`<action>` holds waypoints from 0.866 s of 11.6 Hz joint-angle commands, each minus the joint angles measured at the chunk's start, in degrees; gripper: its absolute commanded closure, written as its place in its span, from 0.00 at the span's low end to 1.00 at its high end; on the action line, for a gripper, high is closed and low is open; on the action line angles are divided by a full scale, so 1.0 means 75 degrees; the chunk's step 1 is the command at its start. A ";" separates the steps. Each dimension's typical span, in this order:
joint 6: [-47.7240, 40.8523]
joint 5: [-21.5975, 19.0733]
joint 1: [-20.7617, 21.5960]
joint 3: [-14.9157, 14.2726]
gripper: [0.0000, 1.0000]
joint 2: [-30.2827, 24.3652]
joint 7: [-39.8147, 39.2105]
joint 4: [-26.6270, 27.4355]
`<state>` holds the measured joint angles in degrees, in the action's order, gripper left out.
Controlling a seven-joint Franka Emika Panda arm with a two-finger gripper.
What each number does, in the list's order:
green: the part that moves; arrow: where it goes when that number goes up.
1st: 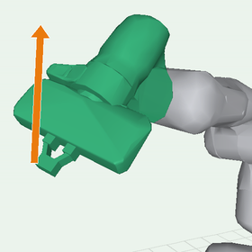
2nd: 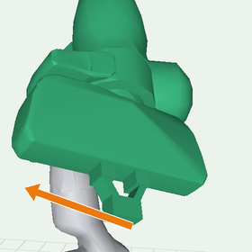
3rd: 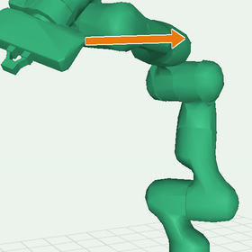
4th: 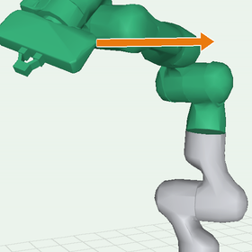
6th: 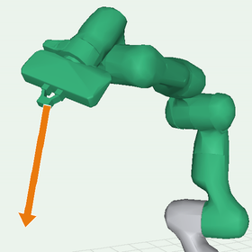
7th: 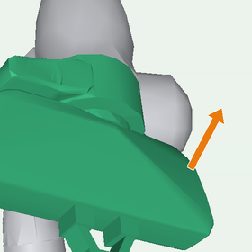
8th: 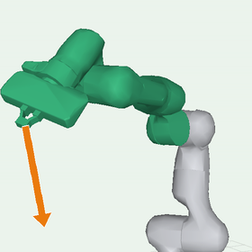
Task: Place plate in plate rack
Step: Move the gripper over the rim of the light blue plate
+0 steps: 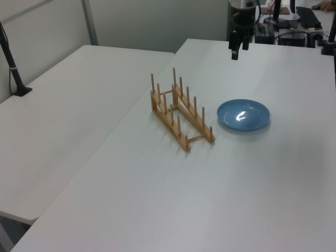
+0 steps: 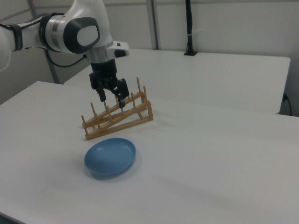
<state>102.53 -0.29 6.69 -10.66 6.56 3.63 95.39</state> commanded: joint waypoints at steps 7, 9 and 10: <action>-0.0218 -0.1052 -0.0633 -0.0536 0.00 0.0870 -0.2556 0.0324; -0.0101 -0.0888 -0.0622 -0.0547 0.02 0.1373 -0.2675 0.0301; 0.0073 -0.0748 -0.0610 -0.0547 0.06 0.1561 -0.2675 0.0312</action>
<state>101.70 -7.27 1.44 -14.27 13.74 -14.38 97.98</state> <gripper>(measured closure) 0.000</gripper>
